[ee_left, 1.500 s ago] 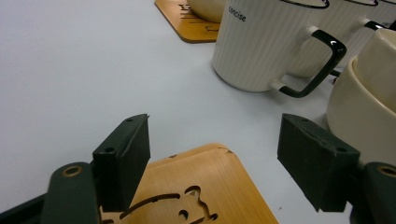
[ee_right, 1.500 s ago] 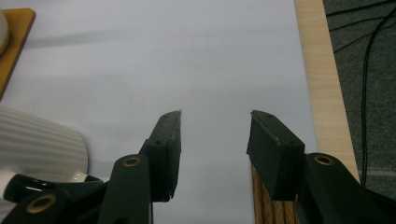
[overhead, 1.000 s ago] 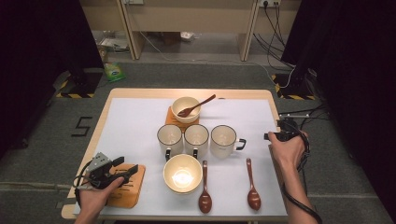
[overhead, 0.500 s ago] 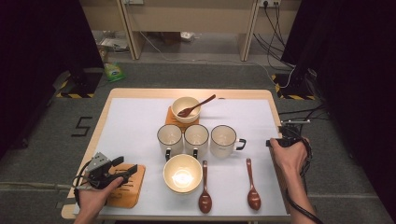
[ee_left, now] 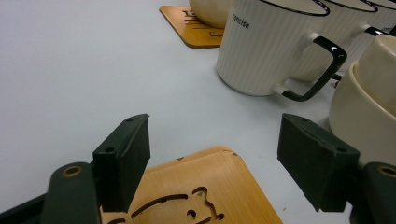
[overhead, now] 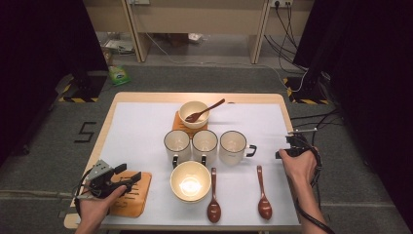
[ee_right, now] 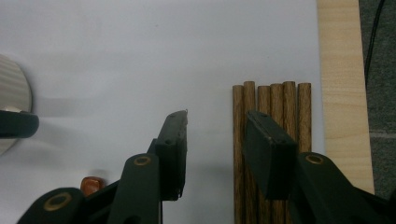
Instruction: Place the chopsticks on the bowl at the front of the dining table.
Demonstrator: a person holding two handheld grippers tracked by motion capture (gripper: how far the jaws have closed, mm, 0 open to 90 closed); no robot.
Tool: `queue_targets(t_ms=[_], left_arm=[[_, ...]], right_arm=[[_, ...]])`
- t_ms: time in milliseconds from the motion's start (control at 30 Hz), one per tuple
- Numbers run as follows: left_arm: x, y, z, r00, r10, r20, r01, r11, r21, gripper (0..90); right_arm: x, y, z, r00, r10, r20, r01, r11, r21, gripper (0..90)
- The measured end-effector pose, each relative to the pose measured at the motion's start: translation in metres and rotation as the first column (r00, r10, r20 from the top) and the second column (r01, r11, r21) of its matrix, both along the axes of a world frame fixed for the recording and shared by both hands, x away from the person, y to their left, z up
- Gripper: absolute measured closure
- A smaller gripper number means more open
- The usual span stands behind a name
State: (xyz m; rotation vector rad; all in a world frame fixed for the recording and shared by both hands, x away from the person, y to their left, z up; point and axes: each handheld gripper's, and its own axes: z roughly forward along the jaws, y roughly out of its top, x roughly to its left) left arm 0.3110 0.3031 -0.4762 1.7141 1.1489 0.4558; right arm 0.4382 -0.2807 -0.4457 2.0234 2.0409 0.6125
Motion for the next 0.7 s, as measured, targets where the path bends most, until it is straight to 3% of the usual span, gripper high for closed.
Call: queue_targets(t_ms=[700], left_arm=[[0.0001,-0.0004,0.0002,1.0,0.0,0.001,0.0,1.0,-0.002,24.7]], right_arm=[[0.0069,0.0047,-0.0057,0.9996,0.021,-0.017,-0.022,0.9991,-0.037,59.9]])
